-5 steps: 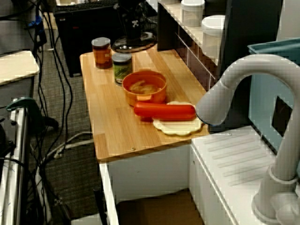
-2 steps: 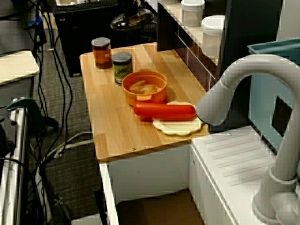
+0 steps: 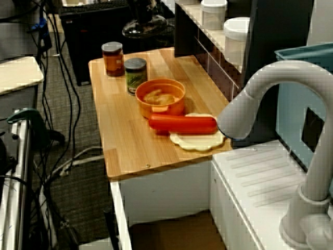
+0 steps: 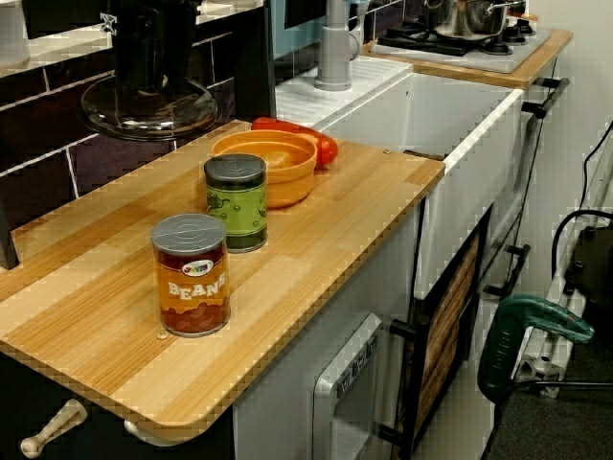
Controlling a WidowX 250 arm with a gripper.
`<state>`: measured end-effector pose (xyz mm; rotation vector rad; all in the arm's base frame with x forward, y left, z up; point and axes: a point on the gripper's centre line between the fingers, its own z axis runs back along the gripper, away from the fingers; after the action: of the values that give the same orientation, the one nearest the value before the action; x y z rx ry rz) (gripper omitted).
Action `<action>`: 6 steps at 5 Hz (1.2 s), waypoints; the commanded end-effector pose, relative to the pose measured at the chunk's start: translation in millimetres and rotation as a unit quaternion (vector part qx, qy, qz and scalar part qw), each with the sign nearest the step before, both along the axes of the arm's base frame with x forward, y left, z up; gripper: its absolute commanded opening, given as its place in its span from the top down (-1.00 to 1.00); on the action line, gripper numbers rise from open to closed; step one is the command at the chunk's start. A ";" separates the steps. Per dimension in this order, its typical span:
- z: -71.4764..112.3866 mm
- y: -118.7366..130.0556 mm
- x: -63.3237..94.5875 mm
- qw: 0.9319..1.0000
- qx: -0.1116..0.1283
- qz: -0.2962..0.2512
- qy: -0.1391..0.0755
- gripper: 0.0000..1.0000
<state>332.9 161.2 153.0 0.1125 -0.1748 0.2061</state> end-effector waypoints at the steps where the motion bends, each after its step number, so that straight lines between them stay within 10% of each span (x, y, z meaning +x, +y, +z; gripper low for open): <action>1: 12.3 33.6 -1.4 0.999 0.023 0.016 -0.030 1.00; 6: -8.4 74.9 30.0 0.996 0.020 0.081 -0.024 1.00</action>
<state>364.0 226.3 121.4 0.1345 -0.1650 0.3600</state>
